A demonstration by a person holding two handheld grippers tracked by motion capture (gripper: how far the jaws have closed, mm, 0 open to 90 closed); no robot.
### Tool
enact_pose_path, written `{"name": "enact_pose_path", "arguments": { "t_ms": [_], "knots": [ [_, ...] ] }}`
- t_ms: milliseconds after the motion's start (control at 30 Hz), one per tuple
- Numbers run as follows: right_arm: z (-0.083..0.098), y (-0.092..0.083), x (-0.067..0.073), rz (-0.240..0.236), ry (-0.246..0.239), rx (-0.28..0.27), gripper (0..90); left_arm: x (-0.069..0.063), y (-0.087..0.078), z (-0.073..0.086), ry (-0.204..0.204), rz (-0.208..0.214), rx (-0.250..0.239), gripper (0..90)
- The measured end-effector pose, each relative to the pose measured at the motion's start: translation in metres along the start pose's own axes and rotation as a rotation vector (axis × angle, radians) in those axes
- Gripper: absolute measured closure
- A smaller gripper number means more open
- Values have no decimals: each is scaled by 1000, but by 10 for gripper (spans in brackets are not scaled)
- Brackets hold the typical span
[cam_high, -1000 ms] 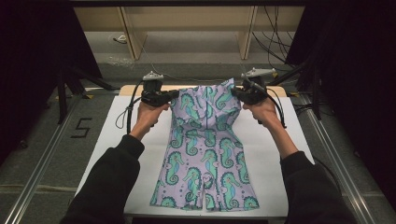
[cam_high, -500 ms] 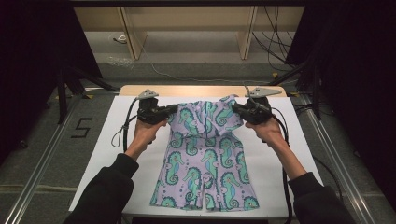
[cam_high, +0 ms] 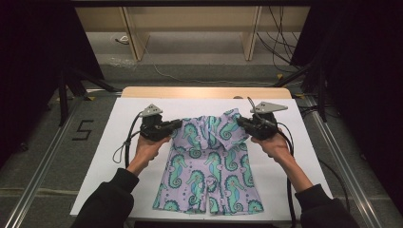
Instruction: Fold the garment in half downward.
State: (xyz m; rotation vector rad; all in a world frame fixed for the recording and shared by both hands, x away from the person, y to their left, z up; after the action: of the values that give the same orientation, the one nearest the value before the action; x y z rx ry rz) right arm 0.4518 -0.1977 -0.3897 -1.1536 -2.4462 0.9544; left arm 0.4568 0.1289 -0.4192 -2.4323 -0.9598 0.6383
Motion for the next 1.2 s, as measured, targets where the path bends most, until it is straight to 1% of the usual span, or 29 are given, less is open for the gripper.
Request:
{"name": "enact_pose_path", "arguments": {
  "t_ms": [100, 133, 167, 267, 400, 467, 533, 567, 733, 800, 900, 967, 1067, 1133, 1200],
  "knots": [
    [7, -2, 4, 1, -7, 0, 872, -2, 2, 6, -3, 1, 7, 868],
    [9, -2, 5, -1, -1, -1, 872, -3, 3, 8, -7, 5, 10, 869],
    [11, -2, 6, -1, -11, 3, 872, -3, 3, 10, -8, 8, 11, 868],
    [15, -1, 11, 3, -15, 1, 871, -6, 2, 15, 2, 13, 11, 868],
    [21, -1, 17, 13, -37, 9, 871, -5, 1, 23, 6, 26, 25, 866],
    [25, 0, 21, 12, -40, 13, 871, -4, 0, 28, 1, 22, 31, 866],
    [29, 0, 25, 16, -47, 18, 871, -4, 0, 34, -10, 32, 38, 864],
    [31, 0, 27, 21, -56, 22, 871, -4, 0, 36, -6, 36, 44, 863],
    [43, 3, 35, 19, -76, 58, 870, -8, 1, 50, -2, 56, 84, 861],
    [48, 4, 37, 20, -84, 74, 870, -11, 2, 54, 5, 60, 110, 860],
    [55, 4, 42, 22, -116, 102, 869, -14, 2, 61, 13, 68, 153, 859],
    [61, 2, 45, 21, -134, 122, 869, -15, 2, 65, 12, 73, 178, 858],
    [68, 0, 48, 12, -134, 142, 868, -17, 3, 72, 20, 78, 226, 856],
    [74, 1, 48, 9, -125, 161, 868, -16, 3, 75, 16, 90, 242, 853],
    [80, 3, 49, 8, -116, 185, 868, -16, 3, 78, 15, 88, 259, 853]
  ]
}}
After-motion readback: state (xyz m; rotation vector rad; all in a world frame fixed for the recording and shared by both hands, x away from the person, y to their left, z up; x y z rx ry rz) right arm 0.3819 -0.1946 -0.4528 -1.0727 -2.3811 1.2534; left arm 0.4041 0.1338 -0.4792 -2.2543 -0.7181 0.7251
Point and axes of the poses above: each handheld gripper's, and its own axes: y roughly forward along the jaws, z roughly out of its underside, x roughly to its left, the point moved 2 cm from there along y, roughly forward along the jaws, and after that the axes turned 10 degrees about x, right-handed, at the moved point
